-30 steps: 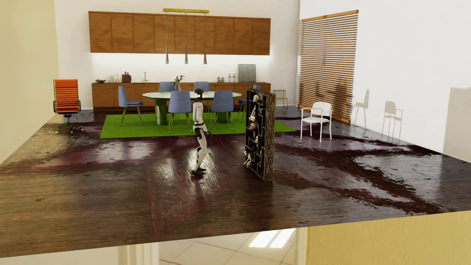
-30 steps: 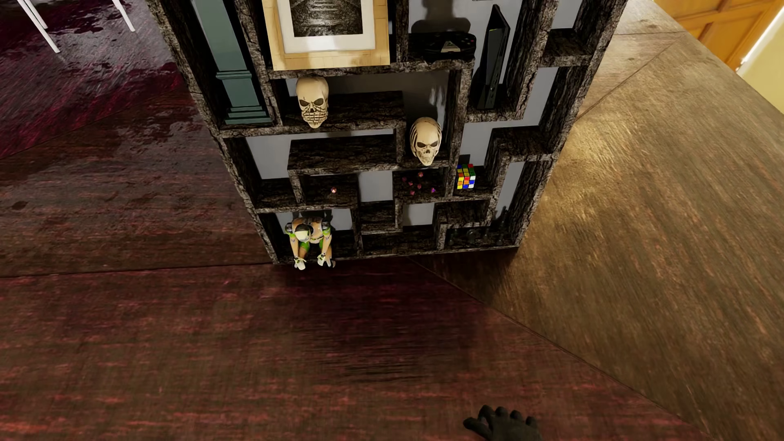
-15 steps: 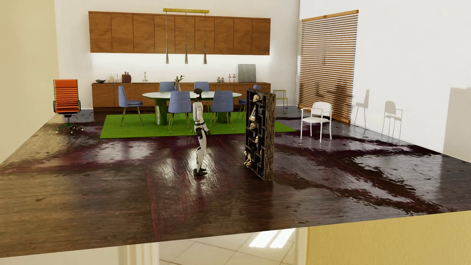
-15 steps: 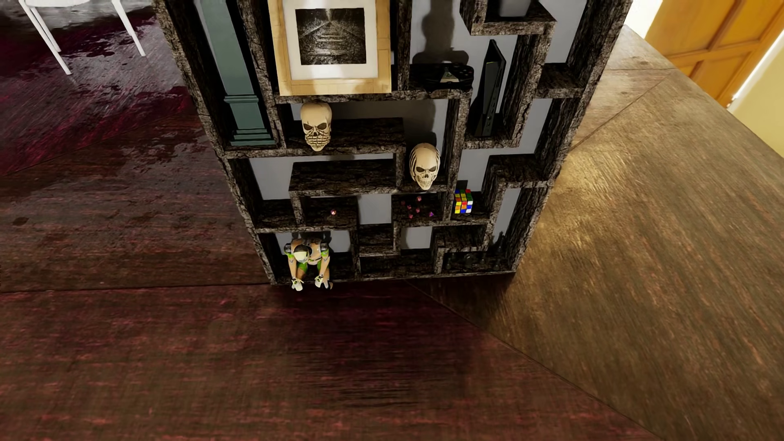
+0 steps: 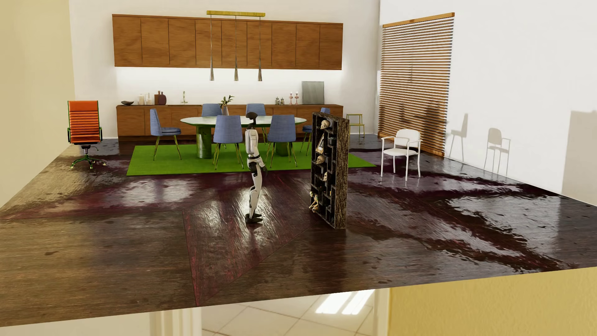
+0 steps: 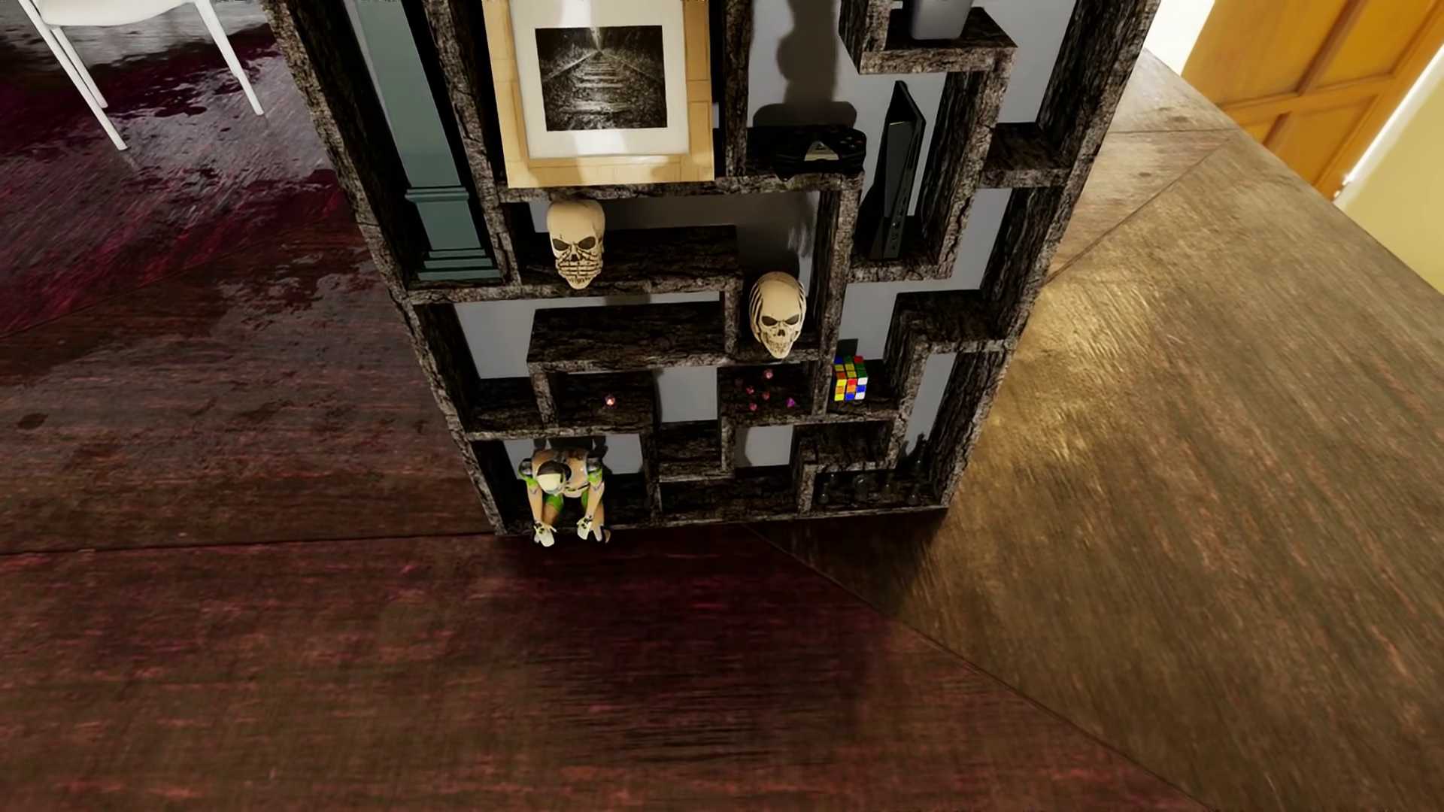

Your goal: Approach the dark shelves

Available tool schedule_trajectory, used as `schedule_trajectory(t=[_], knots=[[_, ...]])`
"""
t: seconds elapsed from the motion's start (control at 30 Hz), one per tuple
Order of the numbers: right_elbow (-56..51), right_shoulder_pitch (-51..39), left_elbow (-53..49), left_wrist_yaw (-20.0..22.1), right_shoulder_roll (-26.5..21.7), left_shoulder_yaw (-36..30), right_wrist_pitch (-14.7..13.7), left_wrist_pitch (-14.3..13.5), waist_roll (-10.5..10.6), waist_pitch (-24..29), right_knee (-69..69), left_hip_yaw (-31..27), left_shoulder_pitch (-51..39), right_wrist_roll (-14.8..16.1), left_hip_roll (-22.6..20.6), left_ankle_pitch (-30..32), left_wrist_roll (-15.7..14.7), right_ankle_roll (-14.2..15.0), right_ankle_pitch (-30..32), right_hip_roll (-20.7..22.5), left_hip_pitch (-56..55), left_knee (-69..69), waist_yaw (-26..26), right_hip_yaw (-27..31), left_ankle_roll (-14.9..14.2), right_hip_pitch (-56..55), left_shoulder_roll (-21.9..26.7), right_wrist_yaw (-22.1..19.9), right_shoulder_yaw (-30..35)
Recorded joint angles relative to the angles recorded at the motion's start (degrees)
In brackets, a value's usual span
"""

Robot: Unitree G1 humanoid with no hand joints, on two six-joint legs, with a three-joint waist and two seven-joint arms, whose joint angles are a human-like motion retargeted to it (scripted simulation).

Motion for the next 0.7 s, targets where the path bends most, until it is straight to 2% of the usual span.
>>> schedule_trajectory(t=[0.17, 0.3, 0.4, 0.5, 0.7], knots=[[-1.43, -0.9, -1.2, 0.95, 2.07, 0.77, -0.24, -1.67, 0.21, -0.37, 0.12, 0.23, -1.81, 0.51, -0.28, 0.36, 0.04, -0.01, -0.15, -0.19, -0.01, -0.35, -0.02, 0.29, 0.82, -0.27, -0.09, -0.37, -0.07], [-2.53, -1.48, -2.1, 1.82, 3.23, 2.54, 0.03, -1.5, 0.26, -0.6, 0.08, 0.42, -1.96, 1.04, -0.34, 0.36, -0.45, 0.08, -0.31, -0.23, 0.07, -0.49, -0.04, 0.46, 1.06, -0.25, -1.3, -0.89, -1.03], [-2.67, -1.71, -2.31, 0.97, 3.44, 1.68, -0.2, -1.44, 0.27, -0.66, 0.19, 0.59, -1.53, 1.09, -0.36, 0.17, 0.11, 0.16, -0.53, -0.26, 0.35, -0.59, -0.11, 0.58, 1.14, -0.1, -1.97, -0.94, -1.4], [-2.25, -1.65, -1.72, -0.57, 3.29, 0.73, -0.05, -1.49, 0.3, -0.73, 0.18, 0.71, -1.27, 0.66, -0.38, -0.05, 0.34, 0.26, -0.68, -0.29, 0.74, -0.7, -0.15, 0.65, 1.24, 0.19, -1.76, -1.09, -1.46], [-0.93, -0.56, -0.58, 0.21, 3.14, 1.34, 0.28, -0.29, 0.35, -0.53, 0.46, 1.11, -0.54, 0.39, -0.3, -0.49, 0.46, 0.33, -1.04, -0.21, 1.5, -0.7, -0.1, 0.99, 1.55, 0.7, -1.24, -0.89, -2.15]])
